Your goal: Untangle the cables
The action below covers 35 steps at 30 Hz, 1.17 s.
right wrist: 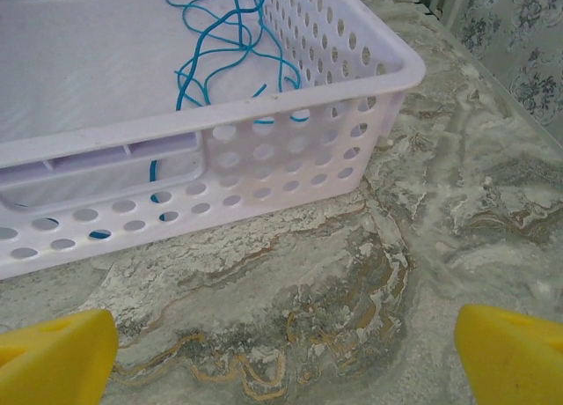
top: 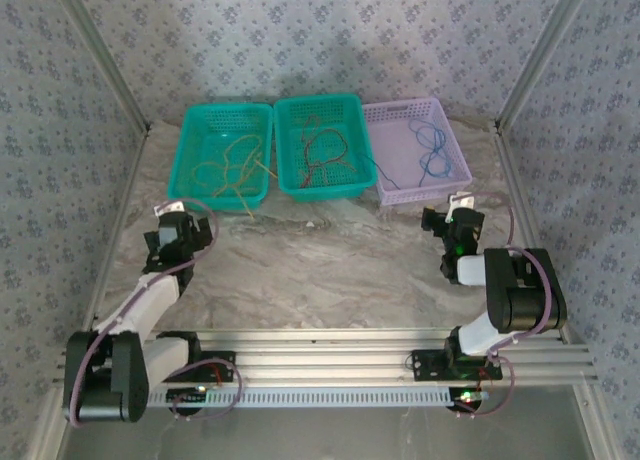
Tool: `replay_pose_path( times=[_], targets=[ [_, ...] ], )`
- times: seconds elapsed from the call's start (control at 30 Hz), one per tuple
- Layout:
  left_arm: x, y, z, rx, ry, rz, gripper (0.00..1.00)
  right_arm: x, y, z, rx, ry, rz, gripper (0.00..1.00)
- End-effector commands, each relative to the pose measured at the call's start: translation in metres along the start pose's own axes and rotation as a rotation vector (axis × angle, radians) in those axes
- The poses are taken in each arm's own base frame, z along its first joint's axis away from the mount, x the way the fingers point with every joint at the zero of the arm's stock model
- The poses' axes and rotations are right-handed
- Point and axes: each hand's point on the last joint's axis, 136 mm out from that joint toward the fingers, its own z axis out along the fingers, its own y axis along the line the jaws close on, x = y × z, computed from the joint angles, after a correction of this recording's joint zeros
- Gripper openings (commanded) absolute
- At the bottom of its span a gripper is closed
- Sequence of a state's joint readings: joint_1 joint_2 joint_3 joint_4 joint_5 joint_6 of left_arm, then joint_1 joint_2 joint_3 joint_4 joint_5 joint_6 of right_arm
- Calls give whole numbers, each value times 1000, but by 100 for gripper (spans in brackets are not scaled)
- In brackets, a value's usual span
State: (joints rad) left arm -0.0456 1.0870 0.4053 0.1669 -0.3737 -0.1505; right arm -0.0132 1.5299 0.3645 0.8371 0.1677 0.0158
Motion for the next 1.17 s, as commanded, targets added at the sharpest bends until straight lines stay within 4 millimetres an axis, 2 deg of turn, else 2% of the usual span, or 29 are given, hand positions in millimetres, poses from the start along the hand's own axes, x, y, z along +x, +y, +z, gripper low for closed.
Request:
replay_pose_path(
  times=[0.0,0.07,0.2,0.27,0.3,0.33,0.4,1.13],
  targets=[
    [-38,-14,12,54,-177,-40,100,-12,2,-1,-8,-41,-12,100],
    [-31,-23,28,75,-162,-50,100,-12,3,-1,-9,-41,-12,100],
    [-37,-42,47,79,-142,66,100,-12,2,0,-8,-40,-12,100],
    [-25,-36,51,82,-235,18,100,-12,2,0,-7,-40,-12,100],
    [-24,-39,51,92,-281,29,100,-12,2,0,-9,-41,-11,100],
    [-25,-43,53,70,-258,54,100,-12,2,0,-10,-42,-11,100],
    [-23,-34,59,84,-213,1,100,-12,2,0,-10,-40,-12,100],
    [-22,-35,59,109,-205,0,100,-12,3,0,-11,-42,-11,100]
  ],
)
